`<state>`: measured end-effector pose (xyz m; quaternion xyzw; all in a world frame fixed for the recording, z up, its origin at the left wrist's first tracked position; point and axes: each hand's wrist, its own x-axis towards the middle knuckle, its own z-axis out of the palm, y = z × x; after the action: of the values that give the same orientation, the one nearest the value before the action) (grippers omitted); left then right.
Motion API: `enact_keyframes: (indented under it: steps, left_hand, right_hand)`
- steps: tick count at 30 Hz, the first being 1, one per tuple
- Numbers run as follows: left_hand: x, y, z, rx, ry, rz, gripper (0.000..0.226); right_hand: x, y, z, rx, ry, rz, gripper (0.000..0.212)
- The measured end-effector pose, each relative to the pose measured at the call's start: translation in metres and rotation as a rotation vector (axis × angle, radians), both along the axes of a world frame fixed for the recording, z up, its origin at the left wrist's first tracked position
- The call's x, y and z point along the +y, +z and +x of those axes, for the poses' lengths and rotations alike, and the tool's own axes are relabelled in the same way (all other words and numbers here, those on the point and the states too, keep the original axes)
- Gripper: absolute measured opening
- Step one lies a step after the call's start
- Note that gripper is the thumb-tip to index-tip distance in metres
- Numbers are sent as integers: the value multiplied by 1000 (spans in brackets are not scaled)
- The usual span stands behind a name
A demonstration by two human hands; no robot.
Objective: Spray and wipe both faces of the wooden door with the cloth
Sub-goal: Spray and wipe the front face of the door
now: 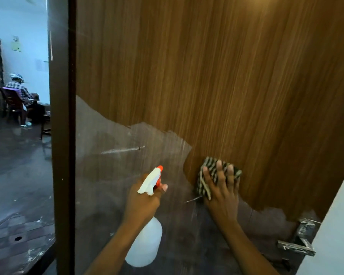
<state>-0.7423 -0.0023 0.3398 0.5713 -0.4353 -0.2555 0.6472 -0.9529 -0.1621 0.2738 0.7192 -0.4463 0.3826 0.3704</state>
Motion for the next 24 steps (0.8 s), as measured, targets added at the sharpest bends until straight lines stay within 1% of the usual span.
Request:
enact_keyframes:
  steps: [2,4,6,8,11,13,15,17,20,21,22,24]
  left_hand:
    - [-1,4,14,-29,11,-1,26]
    - [1,8,31,-61,26,-46,27]
    - [3,9,45,-87,54,-62,27]
    - [5,9,56,-78,79,-48,30]
    - [5,11,67,-66,70,-31,40]
    - [7,10,78,-49,64,-41,33]
    - [7,7,90,-32,63,-37,30]
    - [9,2,102,-33,60,-16,29]
    - [10,0,114,-38,50,-17,30]
    - [11,1,119,-39,43,-24,30]
    - [12,2,125,-41,33,-28,30]
    - [16,3,136,-53,20,-35,30]
  right_hand:
    - [0,32,33,-126,-23,-31,70]
    - [-1,58,75,-121,16,-85,65]
    - [-1,63,110,-47,69,-106,65]
    - [2,46,129,59,103,-73,65]
    - [4,10,114,235,120,-42,65]
    - [4,-7,94,274,122,-57,63]
    - [6,-16,77,219,86,-47,62]
    - [9,-14,74,95,22,-2,68]
    - [10,16,103,-138,-64,14,73]
    - [11,31,120,-182,-69,-1,72]
    - [11,46,138,-194,-62,-21,71]
    - [12,66,176,-149,-25,-85,69]
